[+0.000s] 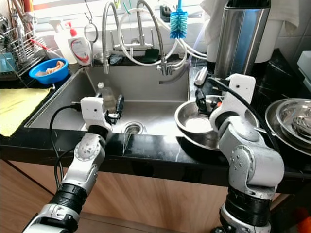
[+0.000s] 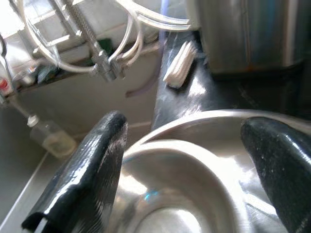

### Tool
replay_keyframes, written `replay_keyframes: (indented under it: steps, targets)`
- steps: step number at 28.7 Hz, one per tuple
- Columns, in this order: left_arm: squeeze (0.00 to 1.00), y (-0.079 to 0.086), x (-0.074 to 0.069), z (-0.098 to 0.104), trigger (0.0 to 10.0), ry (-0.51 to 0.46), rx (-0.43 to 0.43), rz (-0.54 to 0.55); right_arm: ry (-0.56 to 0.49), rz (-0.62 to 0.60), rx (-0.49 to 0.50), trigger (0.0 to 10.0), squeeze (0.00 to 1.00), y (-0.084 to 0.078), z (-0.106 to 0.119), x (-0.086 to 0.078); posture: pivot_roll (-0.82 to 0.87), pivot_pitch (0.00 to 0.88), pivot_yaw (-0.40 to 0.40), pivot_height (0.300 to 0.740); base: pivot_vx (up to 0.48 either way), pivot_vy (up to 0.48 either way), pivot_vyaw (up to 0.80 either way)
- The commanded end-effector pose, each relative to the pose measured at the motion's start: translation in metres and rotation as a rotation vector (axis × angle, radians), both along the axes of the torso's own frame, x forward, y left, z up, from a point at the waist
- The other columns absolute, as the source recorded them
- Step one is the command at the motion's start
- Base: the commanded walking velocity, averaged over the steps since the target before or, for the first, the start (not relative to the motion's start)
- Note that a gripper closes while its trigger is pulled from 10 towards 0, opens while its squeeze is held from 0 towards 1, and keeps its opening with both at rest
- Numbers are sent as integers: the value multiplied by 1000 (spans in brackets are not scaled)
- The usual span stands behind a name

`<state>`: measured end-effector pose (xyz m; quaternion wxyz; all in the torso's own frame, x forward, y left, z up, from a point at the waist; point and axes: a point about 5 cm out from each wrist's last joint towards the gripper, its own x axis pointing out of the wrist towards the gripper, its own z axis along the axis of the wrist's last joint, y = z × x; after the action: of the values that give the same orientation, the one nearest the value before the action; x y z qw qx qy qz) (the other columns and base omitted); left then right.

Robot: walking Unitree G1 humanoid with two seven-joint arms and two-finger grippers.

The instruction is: Kitchen organization

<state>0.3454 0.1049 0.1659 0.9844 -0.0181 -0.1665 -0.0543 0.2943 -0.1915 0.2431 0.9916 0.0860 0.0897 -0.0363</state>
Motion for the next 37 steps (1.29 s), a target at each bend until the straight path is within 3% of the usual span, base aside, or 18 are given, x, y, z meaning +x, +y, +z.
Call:
replay_keyframes:
  steps: [1, 6, 11, 13, 15, 17, 18, 21, 25, 26, 30, 31, 33, 37]
  targets:
    - [0, 6, 2, 1, 10000, 7, 10, 15, -29, 14, -2, 10000, 0, 2, 11, -3, -309, 0, 145, 740, 0, 0, 0]
    - [0, 3, 3, 1, 10000, 9, 4, 9, -25, 103, -69, 10000, 0, -3, 20, -10, -336, 0, 150, 740, 0, 0, 0]
    - [0, -3, 5, 2, 10000, 11, -3, -10, 46, 314, -346, 10000, 0, -16, 8, -21, -352, 0, 154, 740, 0, 0, 0]
    - [0, -4, 6, 2, 10000, 11, -3, -12, 58, 364, -405, 10000, 0, -18, 5, -23, -352, 0, 151, 740, 0, 0, 0]
    - [0, -4, 7, 4, 10000, 7, -5, -8, -1, 407, -492, 10000, 0, -22, 7, -24, -352, 0, 151, 740, 0, 0, 0]
    - [0, -3, 7, 4, 10000, 6, -7, -5, -100, 332, -473, 10000, 0, -28, 16, -17, -351, 0, 150, 740, 0, 0, 0]
    - [0, -3, 7, 4, 10000, 6, -7, -5, -100, 332, -473, 10000, 0, -28, 16, -17, -351, 0, 150, 740, 0, 0, 0]
    - [0, -1, 7, 6, 10000, -9, -9, 12, -258, 205, -327, 10000, 0, -29, 25, -8, -343, 0, 148, 740, 0, 0, 0]
    - [0, 4, 7, 9, 10000, -28, -17, 37, -337, 236, -275, 10000, 0, -9, 22, -6, -331, 0, 150, 740, 0, 0, 0]
    - [0, 5, 7, 10, 10000, -32, -15, 42, -400, 266, -268, 10000, 0, 1, 20, -5, -331, 0, 150, 740, 0, 0, 0]
    - [0, 5, 8, 12, 10000, -37, -10, 43, -375, 408, -433, 10000, 0, 12, 3, -7, -331, 0, 150, 740, 0, 0, 0]
    - [0, 6, 9, 13, 10000, -40, -11, 44, -356, 536, -574, 10000, 0, 14, 1, -12, -324, 0, 152, 740, 0, 0, 0]
    - [0, 6, 9, 12, 10000, -41, -10, 43, -328, 692, -687, 10000, 0, 13, 0, -20, -333, 0, 154, 740, 0, 0, 0]
    - [0, 5, 8, 12, 10000, -41, -11, 42, -333, 749, -710, 10000, 0, 2, 11, -24, -332, 0, 152, 740, 0, 0, 0]
